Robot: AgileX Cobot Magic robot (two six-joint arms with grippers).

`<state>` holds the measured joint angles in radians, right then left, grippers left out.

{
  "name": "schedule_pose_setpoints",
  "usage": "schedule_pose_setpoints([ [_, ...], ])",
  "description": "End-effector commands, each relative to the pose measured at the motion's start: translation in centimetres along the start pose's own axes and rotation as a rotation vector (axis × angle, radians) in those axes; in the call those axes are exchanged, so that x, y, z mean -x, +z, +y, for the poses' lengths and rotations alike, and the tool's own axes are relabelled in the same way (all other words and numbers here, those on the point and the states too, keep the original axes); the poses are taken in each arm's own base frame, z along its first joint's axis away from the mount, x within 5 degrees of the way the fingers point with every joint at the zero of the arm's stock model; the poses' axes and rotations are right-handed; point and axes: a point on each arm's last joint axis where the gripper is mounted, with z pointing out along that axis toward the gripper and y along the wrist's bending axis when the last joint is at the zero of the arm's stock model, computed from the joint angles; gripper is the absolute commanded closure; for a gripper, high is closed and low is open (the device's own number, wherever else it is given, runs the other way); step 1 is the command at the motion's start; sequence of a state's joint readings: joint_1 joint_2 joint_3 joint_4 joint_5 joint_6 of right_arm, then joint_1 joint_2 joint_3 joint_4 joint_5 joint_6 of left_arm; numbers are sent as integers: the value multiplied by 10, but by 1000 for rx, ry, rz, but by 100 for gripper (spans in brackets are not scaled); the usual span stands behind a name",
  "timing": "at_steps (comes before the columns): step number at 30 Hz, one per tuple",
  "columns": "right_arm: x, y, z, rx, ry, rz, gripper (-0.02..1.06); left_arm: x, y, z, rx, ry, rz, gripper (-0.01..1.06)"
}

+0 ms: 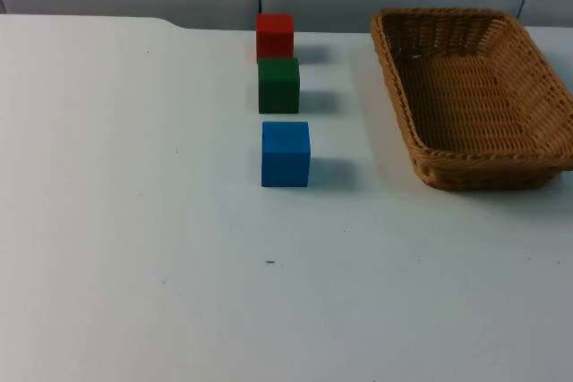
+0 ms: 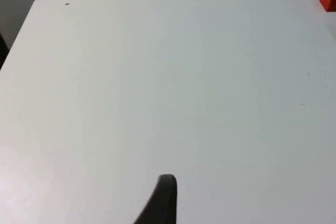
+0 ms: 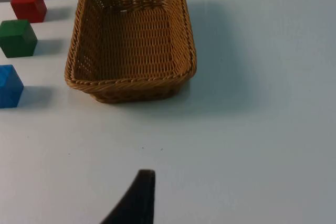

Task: Pick up the basket with the left hand and place the blue cube into the basket with the right hand.

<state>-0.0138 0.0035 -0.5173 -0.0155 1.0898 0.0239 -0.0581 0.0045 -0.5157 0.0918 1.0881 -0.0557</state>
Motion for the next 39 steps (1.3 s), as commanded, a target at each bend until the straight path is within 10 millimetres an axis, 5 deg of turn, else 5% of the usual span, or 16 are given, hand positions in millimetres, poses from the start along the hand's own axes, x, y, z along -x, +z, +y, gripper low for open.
schedule_pose_setpoints([
  [1, -1, 1, -1, -12, -1, -6, 0, 1, -1, -1, -13, -11, -17, 21],
  [10, -1, 1, -1, -12, -1, -6, 0, 40, -2, -13, -138, -88, -14, 21],
  [21, -1, 1, -1, -12, -1, -6, 0, 130, 33, -39, -386, -74, -37, 21],
  [29, -1, 1, -1, -12, -1, -6, 0, 183, 108, -61, -569, -52, 66, 21],
  [36, -1, 1, -1, -12, -1, -6, 0, 203, 165, -81, -714, -71, 115, 21],
  [39, -1, 1, -1, -12, -1, -6, 0, 209, 193, -108, -776, -39, 161, 21],
])
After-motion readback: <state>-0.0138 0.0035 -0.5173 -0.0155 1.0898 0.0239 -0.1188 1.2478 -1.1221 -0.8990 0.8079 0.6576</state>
